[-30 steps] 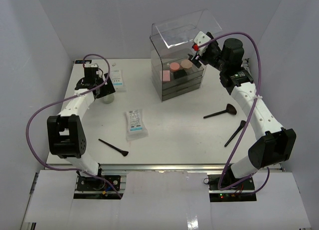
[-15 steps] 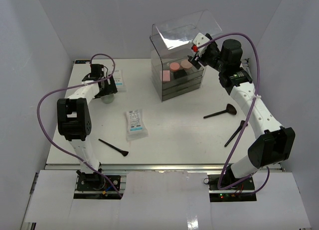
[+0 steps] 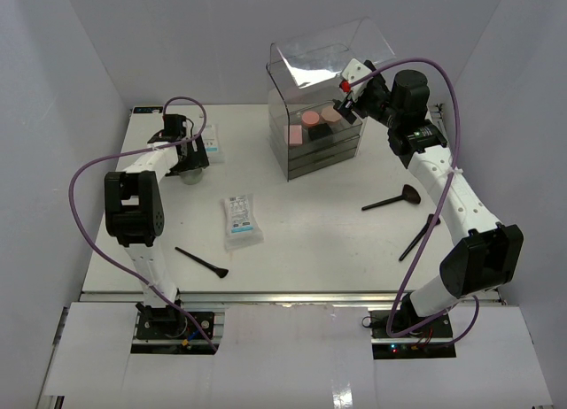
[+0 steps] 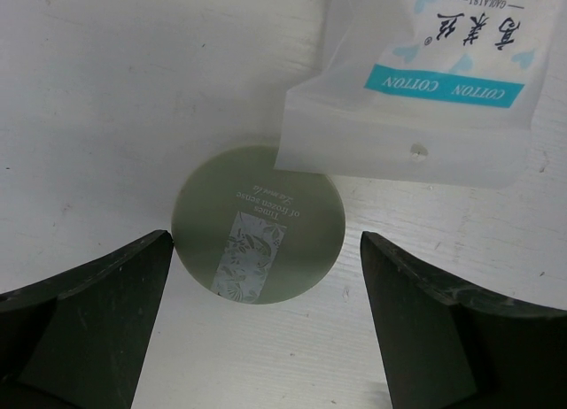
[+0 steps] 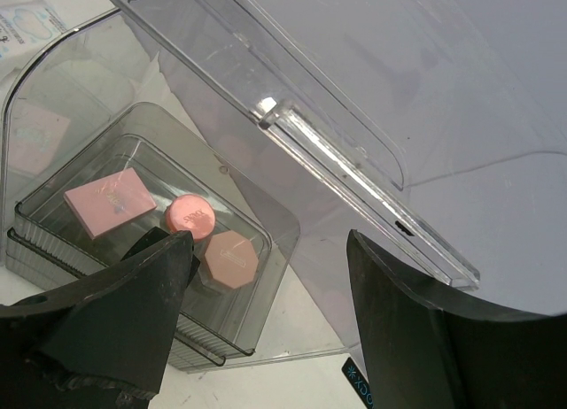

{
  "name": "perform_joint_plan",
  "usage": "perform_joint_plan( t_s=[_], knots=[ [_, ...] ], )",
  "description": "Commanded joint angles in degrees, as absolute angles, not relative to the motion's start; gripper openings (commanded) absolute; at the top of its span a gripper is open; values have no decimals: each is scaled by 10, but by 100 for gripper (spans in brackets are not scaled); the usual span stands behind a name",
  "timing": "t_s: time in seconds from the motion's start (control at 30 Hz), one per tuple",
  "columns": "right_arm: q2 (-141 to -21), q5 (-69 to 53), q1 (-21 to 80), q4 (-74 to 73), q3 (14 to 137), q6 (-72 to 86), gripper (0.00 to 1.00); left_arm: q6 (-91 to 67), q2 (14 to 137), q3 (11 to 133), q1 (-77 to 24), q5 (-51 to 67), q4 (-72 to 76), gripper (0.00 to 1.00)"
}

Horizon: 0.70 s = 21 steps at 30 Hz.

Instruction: Organize the makeup

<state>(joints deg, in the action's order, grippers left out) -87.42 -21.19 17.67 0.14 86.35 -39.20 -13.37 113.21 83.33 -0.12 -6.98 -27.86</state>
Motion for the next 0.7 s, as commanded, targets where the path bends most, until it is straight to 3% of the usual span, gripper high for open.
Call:
perform_joint_plan(
  t_s=[0.0,0.3,0.4,0.57,0.67],
  knots=[
    [-870,-216,175,32,865,-391,77,-131,1149,849,-1,-83,-286,98],
    [-868,-218,175,32,863,-391,77,-133,1153,846,-1,-86,-286,98],
    [-867,-217,176,32,862,-391,77,-136,1156,845,-1,-85,-285,92],
    [-867,-218,175,32,861,-391,77,-139,1145,839,-1,-80,-281,62],
    [-867,-219,176,32,860,-391,77,-141,1131,831,-1,-80,-278,32]
  ],
)
